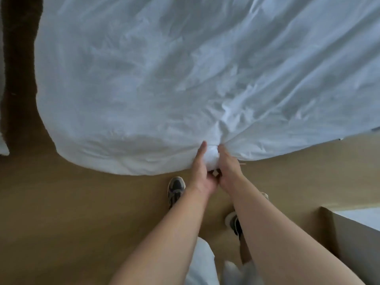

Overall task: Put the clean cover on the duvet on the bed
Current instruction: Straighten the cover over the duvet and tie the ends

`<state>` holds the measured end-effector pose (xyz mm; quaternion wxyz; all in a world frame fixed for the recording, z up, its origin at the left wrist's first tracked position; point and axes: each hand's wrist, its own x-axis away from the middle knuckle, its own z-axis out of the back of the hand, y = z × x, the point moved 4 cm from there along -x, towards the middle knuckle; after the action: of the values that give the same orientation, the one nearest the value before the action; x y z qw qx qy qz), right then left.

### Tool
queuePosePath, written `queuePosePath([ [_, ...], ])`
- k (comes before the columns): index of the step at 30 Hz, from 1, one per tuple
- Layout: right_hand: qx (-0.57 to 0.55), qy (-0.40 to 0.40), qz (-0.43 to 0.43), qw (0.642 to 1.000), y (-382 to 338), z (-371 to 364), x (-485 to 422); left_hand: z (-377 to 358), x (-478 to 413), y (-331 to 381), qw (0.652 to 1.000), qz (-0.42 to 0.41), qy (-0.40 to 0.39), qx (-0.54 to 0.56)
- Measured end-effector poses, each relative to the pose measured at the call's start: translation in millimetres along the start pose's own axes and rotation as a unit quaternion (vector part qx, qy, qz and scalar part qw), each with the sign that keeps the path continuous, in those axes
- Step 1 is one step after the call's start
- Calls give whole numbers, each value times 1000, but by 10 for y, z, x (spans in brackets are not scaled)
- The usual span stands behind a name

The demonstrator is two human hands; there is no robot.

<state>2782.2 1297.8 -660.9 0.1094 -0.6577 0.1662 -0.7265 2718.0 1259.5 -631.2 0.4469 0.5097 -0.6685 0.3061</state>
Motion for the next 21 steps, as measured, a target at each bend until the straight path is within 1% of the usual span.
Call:
queuePosePath([
  [2,-132,-70,-20,989,-88,68,-29,-206,-170,-3,998,-51,38,0],
  [4,-263,-167,-18,950,-343,149,-62,-242,-226,102,989,-126,72,0],
  [6,-349,-248,4,904,-691,341,-163,-175,-196,149,981,-172,90,17],
  [7,-367,-269,16,890,-854,470,-215,-193,-152,129,977,-187,96,20],
  [8,-367,-279,21,887,-960,568,-267,-274,-139,74,977,-197,78,13],
  [9,-356,-287,13,889,-1010,629,-298,-429,-158,-28,980,-193,52,-3],
  [11,-339,-281,-30,897,-975,675,-319,-845,-255,-353,987,-156,24,-34],
  [13,-341,-272,-52,899,-957,753,-288,-1172,-305,-663,988,-141,36,-57],
  [14,-342,-285,-46,894,-1006,817,-276,-1245,-332,-743,987,-144,45,-56],
  [16,-347,-346,-7,872,-1216,986,-257,-1257,-348,-681,983,-179,36,-33],
  [17,-364,-361,23,858,-1354,1097,-298,-1235,-354,-585,978,-207,29,-17],
  [18,-394,-357,44,846,-1473,1210,-366,-1221,-364,-507,973,-229,26,-9],
  [19,-427,-350,47,832,-1573,1302,-433,-1223,-385,-464,971,-239,25,-7],
  [21,-459,-355,41,813,-1744,1426,-521,-1228,-413,-527,973,-229,25,-25],
])
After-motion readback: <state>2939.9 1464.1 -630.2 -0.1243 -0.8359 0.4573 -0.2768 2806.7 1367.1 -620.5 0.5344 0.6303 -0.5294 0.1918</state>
